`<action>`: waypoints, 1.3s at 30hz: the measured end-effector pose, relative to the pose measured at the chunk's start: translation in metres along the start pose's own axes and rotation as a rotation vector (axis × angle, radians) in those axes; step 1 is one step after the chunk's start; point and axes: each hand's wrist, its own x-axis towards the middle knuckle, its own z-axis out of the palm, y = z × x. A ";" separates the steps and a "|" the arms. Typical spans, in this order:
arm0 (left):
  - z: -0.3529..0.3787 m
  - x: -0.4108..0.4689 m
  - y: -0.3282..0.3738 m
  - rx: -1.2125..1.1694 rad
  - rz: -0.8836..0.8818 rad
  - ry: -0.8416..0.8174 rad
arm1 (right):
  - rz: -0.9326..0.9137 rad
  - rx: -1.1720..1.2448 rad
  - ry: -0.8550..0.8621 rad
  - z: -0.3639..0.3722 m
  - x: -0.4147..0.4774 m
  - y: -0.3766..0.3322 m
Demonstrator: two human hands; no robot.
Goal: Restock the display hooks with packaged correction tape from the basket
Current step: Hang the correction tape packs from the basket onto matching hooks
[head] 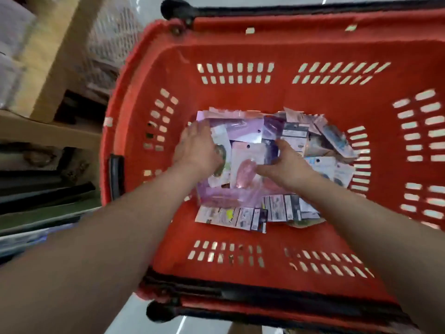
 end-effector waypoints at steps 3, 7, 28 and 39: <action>0.012 0.027 -0.009 -0.004 -0.014 -0.002 | 0.006 -0.078 0.093 0.025 0.026 0.002; 0.008 0.020 -0.005 -0.053 0.024 -0.071 | 0.032 0.053 0.106 0.036 0.031 0.004; 0.015 -0.039 0.011 -0.287 -0.227 0.274 | -0.249 0.221 0.056 -0.003 0.002 0.001; 0.058 0.011 0.002 -0.166 -0.314 0.124 | -0.144 0.268 0.010 0.010 -0.002 0.030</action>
